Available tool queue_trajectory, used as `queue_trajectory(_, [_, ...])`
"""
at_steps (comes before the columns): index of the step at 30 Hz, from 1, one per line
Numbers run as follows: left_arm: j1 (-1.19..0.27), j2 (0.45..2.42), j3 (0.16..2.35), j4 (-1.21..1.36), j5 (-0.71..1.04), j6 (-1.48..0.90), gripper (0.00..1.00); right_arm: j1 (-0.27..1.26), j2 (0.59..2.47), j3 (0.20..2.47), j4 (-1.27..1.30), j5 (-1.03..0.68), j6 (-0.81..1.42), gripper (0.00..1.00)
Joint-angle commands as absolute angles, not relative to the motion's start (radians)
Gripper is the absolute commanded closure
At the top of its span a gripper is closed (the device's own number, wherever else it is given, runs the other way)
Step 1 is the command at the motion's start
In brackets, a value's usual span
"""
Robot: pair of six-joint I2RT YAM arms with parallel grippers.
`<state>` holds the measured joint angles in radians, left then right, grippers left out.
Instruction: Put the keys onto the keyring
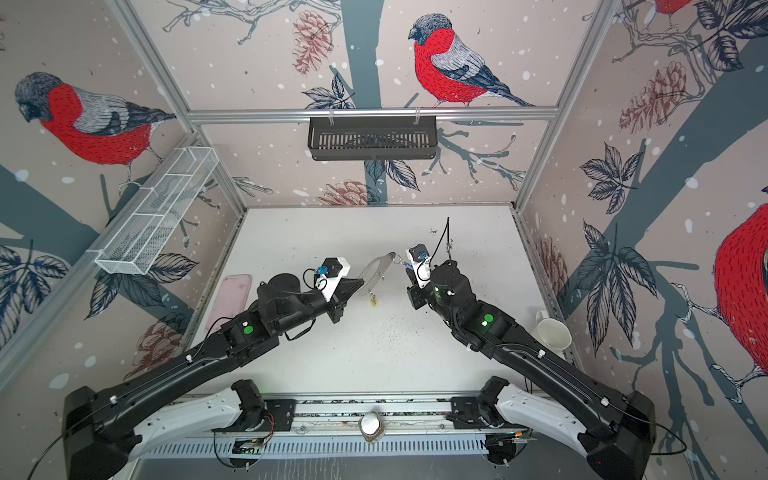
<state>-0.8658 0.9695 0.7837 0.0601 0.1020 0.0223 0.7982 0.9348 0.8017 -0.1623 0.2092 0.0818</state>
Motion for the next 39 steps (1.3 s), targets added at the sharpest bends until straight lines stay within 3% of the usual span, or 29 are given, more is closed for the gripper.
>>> queue_trajectory(1, [-0.865, 0.995, 0.830, -0.015, 0.065, -0.002, 1.00, 0.782, 0.924, 0.770, -0.101, 0.166, 0.112, 0.82])
queue_trajectory(20, [-0.865, 1.296, 1.088, -0.327, -0.189, -0.063, 1.00, 0.690, 0.803, 0.646, -0.095, 0.228, 0.248, 0.64])
queue_trajectory(30, [-0.862, 1.575, 1.267, -0.366, -0.144, -0.071, 1.00, 0.554, 0.692, 0.550, -0.073, 0.172, 0.292, 0.60])
queue_trajectory(39, [-0.865, 1.864, 1.526, -0.392, 0.009, -0.137, 1.00, 0.416, 0.650, 0.533, -0.096, 0.120, 0.322, 0.58])
